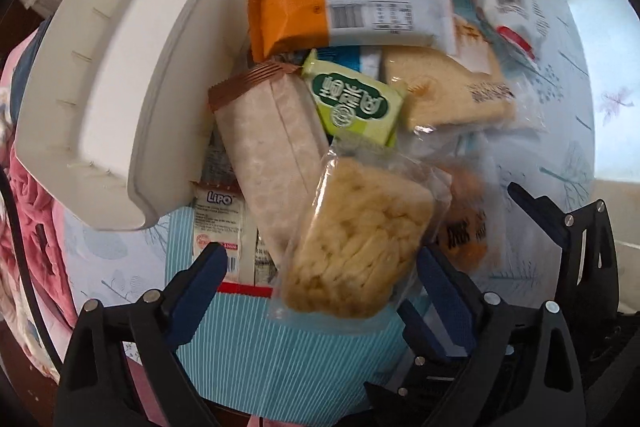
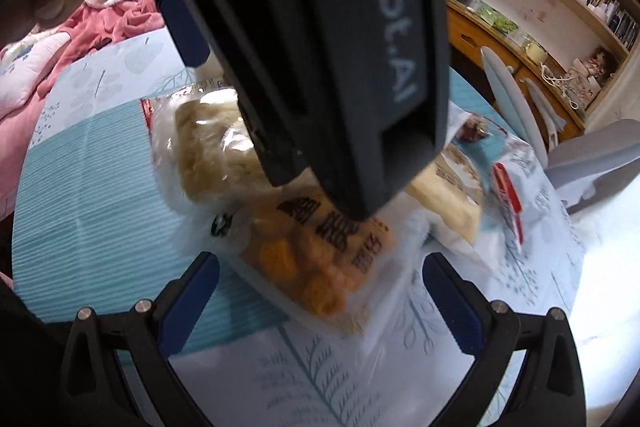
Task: Organize snacks
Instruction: 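Grasp the clear bag of puffed crackers with the left gripper while the right grasps the orange-printed snack bag, then carry both bags over the white tray and open both grippers to drop them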
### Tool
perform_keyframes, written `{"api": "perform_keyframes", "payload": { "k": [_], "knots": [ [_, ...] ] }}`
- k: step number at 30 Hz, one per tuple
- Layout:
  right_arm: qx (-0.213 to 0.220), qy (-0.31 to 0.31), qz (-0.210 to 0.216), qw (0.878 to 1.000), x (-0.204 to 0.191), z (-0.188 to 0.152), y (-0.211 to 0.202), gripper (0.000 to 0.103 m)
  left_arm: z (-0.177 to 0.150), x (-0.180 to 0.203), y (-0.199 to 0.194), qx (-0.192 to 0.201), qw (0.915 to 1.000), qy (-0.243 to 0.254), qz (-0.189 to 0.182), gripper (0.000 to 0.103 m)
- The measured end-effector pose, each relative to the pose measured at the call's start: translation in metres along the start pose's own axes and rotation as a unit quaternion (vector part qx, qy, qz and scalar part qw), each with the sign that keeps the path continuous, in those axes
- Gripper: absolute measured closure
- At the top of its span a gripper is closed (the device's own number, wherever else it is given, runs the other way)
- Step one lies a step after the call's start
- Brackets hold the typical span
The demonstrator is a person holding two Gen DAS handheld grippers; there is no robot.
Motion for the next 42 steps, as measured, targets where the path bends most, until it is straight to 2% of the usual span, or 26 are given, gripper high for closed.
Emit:
{"api": "perform_keyframes", "payload": {
  "k": [3,8,11,14,18,25,29,34,37,40,42],
  "knots": [
    [0.003,-0.002,0.010,1.000,0.001,0.003,0.010,0.000,0.008,-0.001,0.010,-0.014,0.9998,-0.004,-0.016,0.013],
    [0.007,-0.007,0.013,1.000,0.003,0.000,0.017,0.000,0.016,0.005,0.021,-0.029,0.9989,0.003,-0.038,0.034],
    [0.011,-0.003,0.016,1.000,0.004,-0.001,0.016,0.000,0.019,0.007,0.020,-0.021,0.9994,0.009,-0.028,0.042],
    [0.007,0.001,0.013,1.000,0.002,-0.003,0.014,0.001,0.022,0.009,0.019,-0.025,0.9992,0.009,-0.030,0.043],
    [-0.004,0.012,0.009,1.000,-0.011,0.001,0.008,0.009,0.021,0.006,0.019,-0.031,0.9988,0.011,-0.035,0.044],
    [-0.041,0.062,0.002,0.997,-0.020,0.005,0.009,0.018,0.024,-0.002,0.013,-0.047,0.9977,0.019,-0.046,0.044],
    [-0.068,0.081,-0.001,0.994,-0.033,0.010,0.007,0.019,0.016,-0.006,0.008,-0.050,0.9966,0.036,-0.054,0.044],
    [-0.110,0.142,0.006,0.984,-0.045,0.014,0.003,0.021,0.007,-0.016,0.001,-0.050,0.9947,0.057,-0.069,0.044],
    [-0.134,0.183,0.001,0.974,-0.052,0.016,-0.001,0.021,-0.002,-0.023,-0.010,-0.041,0.9920,0.094,-0.074,0.044],
    [-0.162,0.243,-0.014,0.956,-0.060,0.016,-0.007,0.021,-0.011,-0.028,-0.023,-0.038,0.9885,0.126,-0.074,0.044],
    [-0.171,0.309,-0.007,0.935,-0.062,0.014,-0.014,0.021,-0.016,-0.032,-0.032,-0.031,0.9854,0.150,-0.075,0.044]
  ]
}}
Point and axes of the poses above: each gripper's, at about its wrist camera, not at the fingertips, and y roughly the way its jaws point, x to its right, z to its top, the point moved 3 cm from there along y, roughly the way its jaws point, and after that the axes turned 11 degrees about -x, right-handed, at the moved point
